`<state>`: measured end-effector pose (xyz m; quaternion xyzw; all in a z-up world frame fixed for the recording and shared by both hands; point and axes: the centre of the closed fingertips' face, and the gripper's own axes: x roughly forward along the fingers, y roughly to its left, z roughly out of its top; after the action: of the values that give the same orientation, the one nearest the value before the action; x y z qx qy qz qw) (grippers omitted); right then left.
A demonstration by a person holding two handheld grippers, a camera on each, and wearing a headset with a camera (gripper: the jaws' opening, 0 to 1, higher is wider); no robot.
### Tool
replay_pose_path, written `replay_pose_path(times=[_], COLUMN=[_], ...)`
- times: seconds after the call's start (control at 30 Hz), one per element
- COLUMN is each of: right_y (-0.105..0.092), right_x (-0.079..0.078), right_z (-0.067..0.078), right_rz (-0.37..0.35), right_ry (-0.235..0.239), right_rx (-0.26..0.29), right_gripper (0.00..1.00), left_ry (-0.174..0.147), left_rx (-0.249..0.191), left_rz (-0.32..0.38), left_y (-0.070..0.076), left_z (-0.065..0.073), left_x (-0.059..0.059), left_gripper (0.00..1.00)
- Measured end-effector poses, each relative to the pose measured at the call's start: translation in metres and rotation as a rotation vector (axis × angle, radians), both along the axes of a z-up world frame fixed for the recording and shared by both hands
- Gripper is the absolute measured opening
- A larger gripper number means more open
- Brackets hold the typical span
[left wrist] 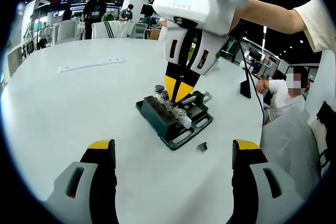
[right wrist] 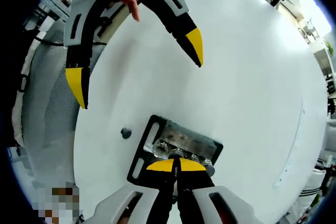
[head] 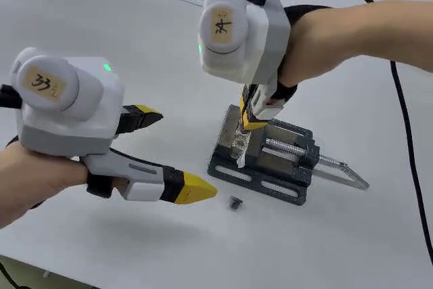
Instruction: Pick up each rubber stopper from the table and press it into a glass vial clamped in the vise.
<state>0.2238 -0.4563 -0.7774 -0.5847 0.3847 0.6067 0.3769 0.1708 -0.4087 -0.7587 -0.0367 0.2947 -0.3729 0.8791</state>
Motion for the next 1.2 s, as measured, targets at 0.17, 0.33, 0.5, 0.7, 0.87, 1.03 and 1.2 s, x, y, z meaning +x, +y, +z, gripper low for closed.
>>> replay_pose_path(times=[0.17,0.33,0.5,0.7,0.87,1.03,1.2], right_y=[0.0008,0.0003,0.0013,0.0006,0.0021,0.0010,-0.0014], right_x=[0.0002,0.0010,0.0039,0.0024,0.0019,0.0020,0.0019], right_z=[0.0014,0.0013,0.0012,0.0025,0.0011,0.0022,0.0017], right_rz=[0.002,-0.028,-0.073,-0.125,-0.082,-0.100,-0.080], right_ry=[-0.017,0.001,0.036,0.077,0.050,0.064,0.061], right_rx=[-0.012,-0.011,0.003,0.040,0.018,0.021,0.052], right_gripper=[0.00,0.00,0.00,0.00,0.00,0.00,0.00], left_ry=[-0.001,0.004,-0.002,0.000,0.001,0.000,-0.008], left_rx=[0.000,0.000,-0.003,-0.004,0.006,0.006,0.010], left_rz=[-0.002,-0.007,-0.007,-0.008,-0.011,-0.009,-0.001], left_y=[-0.0010,-0.0024,-0.0020,-0.0013,0.0002,0.0020,0.0047], left_z=[0.0004,-0.0010,-0.0005,0.0000,-0.0003,0.0004,0.0027], left_x=[-0.0007,-0.0015,0.0001,0.0005,-0.0006,-0.0021,-0.0027], left_gripper=[0.91,0.91,0.91,0.91,0.91,0.91,0.91])
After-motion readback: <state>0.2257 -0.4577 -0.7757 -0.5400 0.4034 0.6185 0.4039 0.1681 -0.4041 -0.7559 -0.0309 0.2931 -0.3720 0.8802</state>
